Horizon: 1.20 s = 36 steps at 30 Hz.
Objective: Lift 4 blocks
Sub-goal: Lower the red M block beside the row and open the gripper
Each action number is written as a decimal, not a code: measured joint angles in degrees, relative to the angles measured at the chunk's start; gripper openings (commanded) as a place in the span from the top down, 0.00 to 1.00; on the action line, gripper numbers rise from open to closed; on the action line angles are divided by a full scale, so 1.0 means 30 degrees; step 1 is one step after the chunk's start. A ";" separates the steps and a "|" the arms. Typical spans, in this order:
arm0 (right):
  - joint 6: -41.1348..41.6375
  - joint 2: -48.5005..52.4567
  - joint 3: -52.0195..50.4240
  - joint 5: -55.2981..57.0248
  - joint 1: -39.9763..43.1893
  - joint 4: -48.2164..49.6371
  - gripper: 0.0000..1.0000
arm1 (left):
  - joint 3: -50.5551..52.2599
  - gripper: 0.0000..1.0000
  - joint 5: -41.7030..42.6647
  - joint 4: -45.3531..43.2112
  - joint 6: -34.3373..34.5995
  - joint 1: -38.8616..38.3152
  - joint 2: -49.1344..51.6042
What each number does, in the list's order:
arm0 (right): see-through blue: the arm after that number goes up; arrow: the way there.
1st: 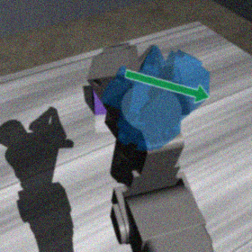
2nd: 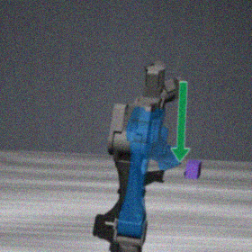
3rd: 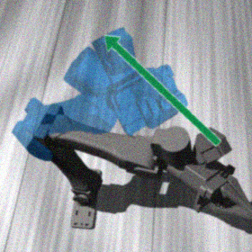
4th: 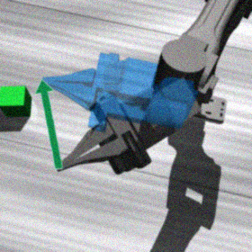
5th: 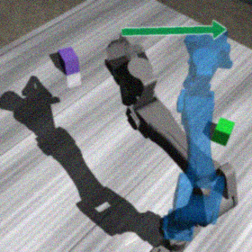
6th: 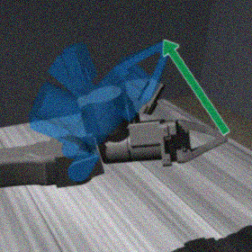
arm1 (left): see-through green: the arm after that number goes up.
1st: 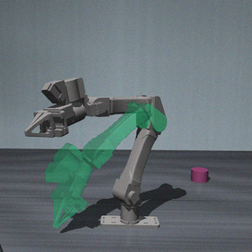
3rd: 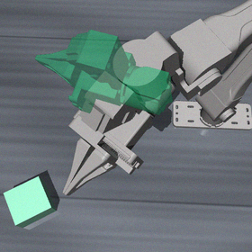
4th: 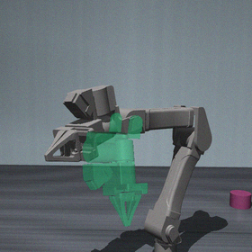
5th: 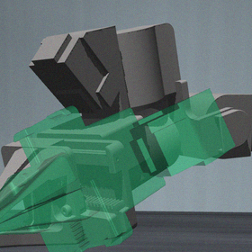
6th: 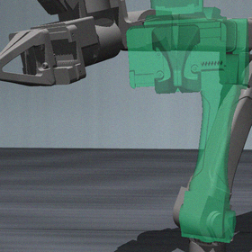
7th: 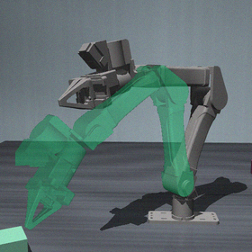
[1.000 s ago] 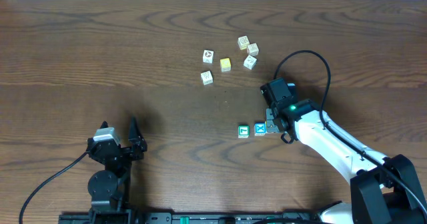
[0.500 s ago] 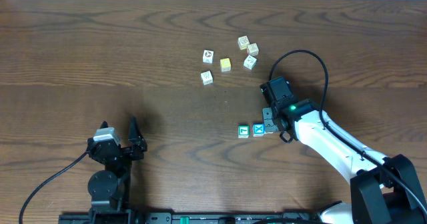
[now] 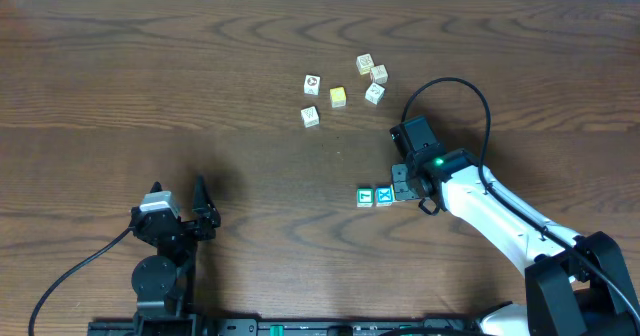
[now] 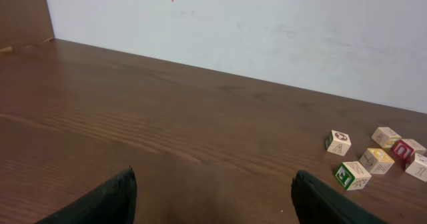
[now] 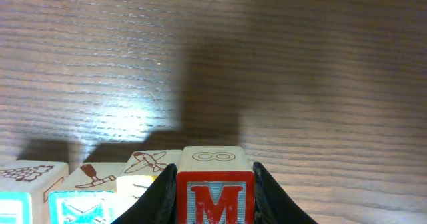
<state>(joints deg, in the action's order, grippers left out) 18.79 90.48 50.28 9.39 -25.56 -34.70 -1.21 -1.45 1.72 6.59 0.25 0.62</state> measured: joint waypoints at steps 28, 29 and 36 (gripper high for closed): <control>0.1282 0.0000 0.0000 0.0160 0.0000 -0.0736 0.77 | 0.0000 0.25 0.0007 -0.0007 0.0000 0.0000 0.0000; 0.1275 0.0000 0.0000 0.0248 0.0000 -0.0758 0.79 | 0.0000 0.25 0.0007 0.0000 0.0000 0.0000 0.0000; 0.1275 0.0000 -0.0007 0.0488 0.0000 -0.0794 0.81 | 0.0000 0.25 0.0007 0.0000 0.0000 0.0000 0.0000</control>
<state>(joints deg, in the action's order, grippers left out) 22.61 90.48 50.26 10.85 -25.56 -37.08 -1.21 -1.43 1.72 6.59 0.25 0.62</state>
